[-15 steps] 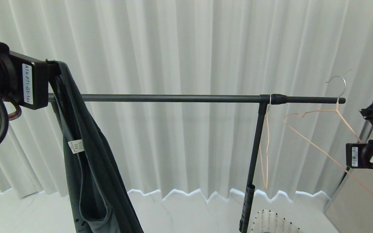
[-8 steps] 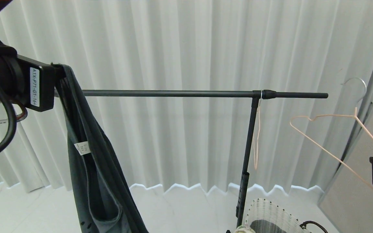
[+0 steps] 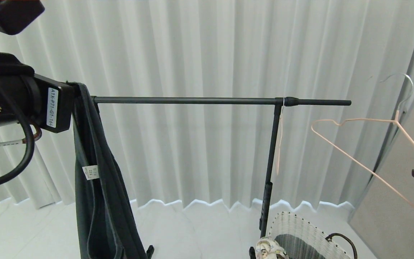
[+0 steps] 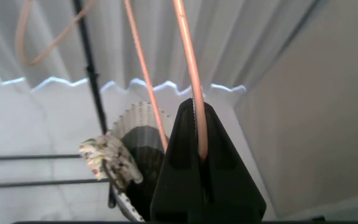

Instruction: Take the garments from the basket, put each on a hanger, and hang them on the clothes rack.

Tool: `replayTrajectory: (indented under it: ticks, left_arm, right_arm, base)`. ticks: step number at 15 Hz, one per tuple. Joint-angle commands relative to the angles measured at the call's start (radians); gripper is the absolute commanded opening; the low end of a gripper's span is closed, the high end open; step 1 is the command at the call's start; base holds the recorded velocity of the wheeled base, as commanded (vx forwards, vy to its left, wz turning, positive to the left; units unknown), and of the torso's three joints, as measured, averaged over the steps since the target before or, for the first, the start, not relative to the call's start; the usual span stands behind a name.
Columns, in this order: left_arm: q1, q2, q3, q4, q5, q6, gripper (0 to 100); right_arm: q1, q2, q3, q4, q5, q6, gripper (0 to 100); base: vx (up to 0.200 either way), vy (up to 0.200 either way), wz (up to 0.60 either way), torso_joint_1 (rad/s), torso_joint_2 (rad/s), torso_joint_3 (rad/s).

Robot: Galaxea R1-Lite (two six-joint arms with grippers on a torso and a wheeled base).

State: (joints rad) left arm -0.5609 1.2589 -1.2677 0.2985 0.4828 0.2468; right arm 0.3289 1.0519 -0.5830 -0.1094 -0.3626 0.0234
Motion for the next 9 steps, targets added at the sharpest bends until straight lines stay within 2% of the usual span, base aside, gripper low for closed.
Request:
replayTrajectory:
  ticks: [1, 5, 6, 7, 9]
  left_arm:
    - [-0.001, 0.004, -0.002, -0.001, 0.0, -0.001, 0]
    - [-0.001, 0.002, -0.004, -0.001, 0.0, -0.004, 0]
    - [0.004, 0.002, -0.002, -0.001, 0.0, -0.004, 0]
    - [0.024, 0.005, 0.001, -0.001, -0.001, -0.006, 0]
    - [0.029, 0.016, -0.001, -0.001, -0.001, -0.008, 0]
  right_arm:
    - [0.067, -0.024, -0.001, -0.003, 0.001, 0.004, 0]
    - [0.222, -0.05, -0.018, -0.009, 0.004, 0.013, 0]
    - [0.279, -0.059, -0.031, -0.004, 0.004, 0.012, 0]
    - [0.397, -0.067, -0.037, -0.003, 0.004, 0.013, 0]
    - [0.502, -0.05, -0.037, -0.003, 0.004, 0.016, 0]
  base:
    - [0.0, 0.0, 0.0, 0.0, 0.0, 0.0]
    - [0.0, 0.2, 0.0, 0.002, 0.0, 0.001]
    - [0.0, 0.2, 0.0, 0.017, 0.0, -0.007]
    - [0.0, 0.2, 0.0, 0.002, 0.01, 0.002]
    - [0.0, 0.2, 0.0, -0.002, 0.0, 0.002]
